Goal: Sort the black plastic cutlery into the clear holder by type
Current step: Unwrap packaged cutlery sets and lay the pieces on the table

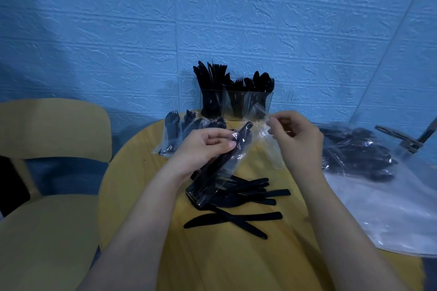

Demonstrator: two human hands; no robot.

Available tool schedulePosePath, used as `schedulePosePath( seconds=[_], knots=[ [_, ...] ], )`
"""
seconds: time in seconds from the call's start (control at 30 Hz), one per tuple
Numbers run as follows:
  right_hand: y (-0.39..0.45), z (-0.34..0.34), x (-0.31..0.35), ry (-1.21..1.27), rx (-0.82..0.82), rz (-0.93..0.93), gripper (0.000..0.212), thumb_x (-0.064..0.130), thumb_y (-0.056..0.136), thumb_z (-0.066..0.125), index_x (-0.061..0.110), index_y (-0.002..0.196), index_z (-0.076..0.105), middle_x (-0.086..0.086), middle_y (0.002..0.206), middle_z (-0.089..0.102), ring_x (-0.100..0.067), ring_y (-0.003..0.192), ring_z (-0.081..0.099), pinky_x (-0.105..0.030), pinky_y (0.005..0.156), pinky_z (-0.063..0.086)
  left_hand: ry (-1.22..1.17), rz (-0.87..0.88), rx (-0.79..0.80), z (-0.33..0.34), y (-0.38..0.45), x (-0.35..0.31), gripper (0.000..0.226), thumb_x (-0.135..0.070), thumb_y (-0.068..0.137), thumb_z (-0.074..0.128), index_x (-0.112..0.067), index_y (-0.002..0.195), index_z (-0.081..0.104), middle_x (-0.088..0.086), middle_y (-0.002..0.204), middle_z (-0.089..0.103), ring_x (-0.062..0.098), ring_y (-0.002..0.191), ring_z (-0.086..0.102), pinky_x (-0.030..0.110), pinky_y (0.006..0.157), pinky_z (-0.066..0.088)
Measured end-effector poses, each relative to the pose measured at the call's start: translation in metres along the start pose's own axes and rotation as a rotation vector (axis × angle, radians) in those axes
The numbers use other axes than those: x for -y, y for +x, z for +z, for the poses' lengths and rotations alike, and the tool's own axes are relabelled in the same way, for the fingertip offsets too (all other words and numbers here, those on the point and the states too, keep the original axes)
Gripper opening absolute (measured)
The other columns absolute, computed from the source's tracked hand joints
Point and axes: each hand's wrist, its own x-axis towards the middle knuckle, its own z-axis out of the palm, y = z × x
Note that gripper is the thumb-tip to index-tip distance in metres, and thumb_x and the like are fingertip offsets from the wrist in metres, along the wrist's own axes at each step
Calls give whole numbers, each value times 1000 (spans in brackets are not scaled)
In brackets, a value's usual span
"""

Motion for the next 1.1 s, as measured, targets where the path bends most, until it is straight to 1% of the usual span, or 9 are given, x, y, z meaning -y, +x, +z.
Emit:
schedulePosePath(
  seconds=[0.17, 0.23, 0.3, 0.43, 0.6, 0.77, 0.83, 0.97, 1.1],
  knots=[
    [2, -2, 4, 486, 111, 465, 11, 3, 89, 59, 10, 81, 65, -2, 71, 63, -11, 59, 59, -20, 58, 52, 0, 15, 20, -5, -1, -1, 25, -5, 85, 64, -28, 94, 69, -2, 85, 74, 9, 79, 69, 20, 69, 54],
    [2, -2, -1, 268, -3, 303, 7, 9, 89, 63, 16, 87, 64, 4, 77, 63, -10, 69, 60, -20, 64, 52, 59, 28, -34, -8, 0, 1, 25, -6, 85, 65, -31, 91, 69, -6, 84, 73, 7, 81, 68, 20, 75, 54],
    [0, -1, -2, 30, -85, -13, 11, 11, 87, 66, 21, 87, 63, 10, 79, 61, -2, 72, 57, -14, 69, 47, 142, 39, -72, -10, 2, 3, 25, -9, 84, 67, -33, 90, 67, -7, 88, 72, 5, 85, 67, 19, 80, 53],
    [-7, 8, -5, -232, 159, -321, 13, 15, 85, 70, 17, 97, 70, 8, 90, 63, -3, 79, 55, -8, 75, 43, 213, 72, -37, -9, 2, 4, 23, -11, 83, 69, -33, 88, 66, -14, 87, 69, -7, 79, 64, 9, 74, 49],
    [-6, 10, -5, -146, 350, 24, 10, 20, 82, 72, 26, 86, 65, 10, 81, 63, -4, 78, 59, -7, 69, 42, 282, 130, -9, -9, 2, 5, 18, -12, 83, 69, -29, 89, 67, -12, 85, 69, -5, 80, 64, 11, 76, 49],
    [-5, 7, -3, 32, 481, 156, 14, 8, 80, 73, 16, 89, 66, 10, 71, 65, 3, 65, 61, -10, 68, 48, 317, 173, -23, -9, 1, 6, 22, -11, 81, 70, -31, 90, 68, -12, 87, 71, 1, 84, 66, 15, 80, 51],
    [-3, 5, -5, 96, 442, 191, 14, 4, 80, 71, 15, 87, 65, 6, 73, 67, 1, 65, 64, -11, 64, 48, 308, 206, -105, -10, 3, 6, 24, -16, 80, 71, -35, 94, 66, -13, 92, 71, 1, 89, 66, 17, 82, 51],
    [4, -2, -13, 277, 234, 307, 13, 1, 83, 67, 13, 87, 65, 0, 75, 70, -4, 66, 68, -15, 59, 51, 149, 172, -456, -30, 11, 8, 18, -34, 85, 60, -33, 103, 62, -7, 106, 66, 9, 101, 62, 22, 86, 49],
    [6, -8, -21, 411, 148, 437, 13, 0, 85, 64, 13, 89, 63, 1, 73, 71, -7, 68, 70, -14, 54, 48, -14, -1, -314, -33, 11, 17, 27, -15, 91, 56, -10, 118, 60, 4, 111, 65, 19, 103, 64, 22, 80, 56]
  ],
)
